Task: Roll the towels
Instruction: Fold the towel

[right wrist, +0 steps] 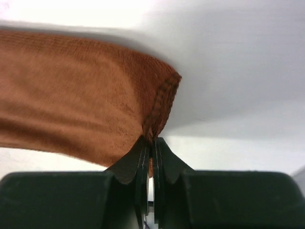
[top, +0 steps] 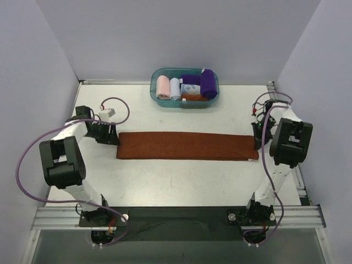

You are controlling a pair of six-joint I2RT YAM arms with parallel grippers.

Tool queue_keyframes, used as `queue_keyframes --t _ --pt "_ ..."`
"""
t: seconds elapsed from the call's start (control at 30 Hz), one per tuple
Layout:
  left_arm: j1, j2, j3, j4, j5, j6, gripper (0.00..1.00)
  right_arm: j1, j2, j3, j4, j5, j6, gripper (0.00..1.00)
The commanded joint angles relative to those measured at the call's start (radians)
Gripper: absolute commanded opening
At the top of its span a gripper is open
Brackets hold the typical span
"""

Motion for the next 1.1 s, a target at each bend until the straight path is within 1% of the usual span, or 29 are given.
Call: queue_keyframes --t 0.0,0.03,0.07,0.13,0.17,0.2,0.23,0.27,0.33,0.37,0.4,0.47,0.5,0.7,0.73,0.87,1.07 --pt "0.007 -0.075 0.001 0.034 0.029 0.006 0.57 -0.058 -0.072 0.137 -0.095 0.022 -0.081 0.00" --pt "0.007 -0.078 -0.002 0.034 0.035 0.006 0.57 -0.055 -0.077 0.163 -0.136 0.006 -0.088 0.00" --pt "0.005 -0.081 -0.003 0.034 0.043 0.004 0.58 -0.049 -0.078 0.208 -0.158 -0.041 -0.093 0.00" --pt "0.005 -0.081 -0.009 0.031 0.055 0.003 0.59 -0.020 -0.098 0.233 -0.196 -0.076 -0.093 0.00" --pt "0.007 -0.083 -0.011 0.029 0.068 0.003 0.61 -0.009 -0.106 0.240 -0.210 -0.108 -0.095 0.00" --pt "0.005 -0.083 -0.012 0.029 0.074 0.001 0.67 0.008 -0.120 0.243 -0.220 -0.148 -0.090 0.00" --pt "0.007 -0.084 -0.016 0.029 0.083 0.001 0.82 0.026 -0.124 0.247 -0.236 -0.168 -0.082 0.00" --pt "0.005 -0.084 -0.016 0.029 0.095 -0.003 0.83 0.069 -0.129 0.245 -0.244 -0.190 -0.078 0.00" --pt "0.007 -0.083 -0.014 0.029 0.106 -0.009 0.88 0.112 -0.137 0.242 -0.252 -0.240 -0.061 0.00" --pt "0.007 -0.083 -0.014 0.028 0.118 -0.014 0.95 0.155 -0.132 0.242 -0.252 -0.257 -0.043 0.00" --pt "0.007 -0.083 -0.016 0.025 0.126 -0.017 0.97 0.173 -0.126 0.251 -0.252 -0.303 -0.032 0.00" --pt "0.005 -0.081 -0.016 0.017 0.140 -0.026 0.97 0.207 -0.106 0.271 -0.250 -0.348 0.006 0.00" --pt "0.005 -0.081 -0.017 0.014 0.144 -0.034 0.97 0.242 -0.077 0.280 -0.252 -0.365 0.014 0.00" --pt "0.005 -0.071 -0.009 -0.005 0.151 -0.062 0.97 0.351 0.041 0.335 -0.241 -0.463 0.059 0.00" --pt "0.005 -0.067 -0.006 -0.006 0.148 -0.068 0.97 0.385 0.050 0.339 -0.237 -0.472 0.062 0.00" --pt "0.005 -0.040 0.000 -0.008 0.141 -0.106 0.97 0.454 0.090 0.363 -0.203 -0.477 0.088 0.00" --pt "0.005 -0.021 0.001 -0.009 0.126 -0.115 0.97 0.535 0.153 0.412 -0.178 -0.480 0.135 0.00"
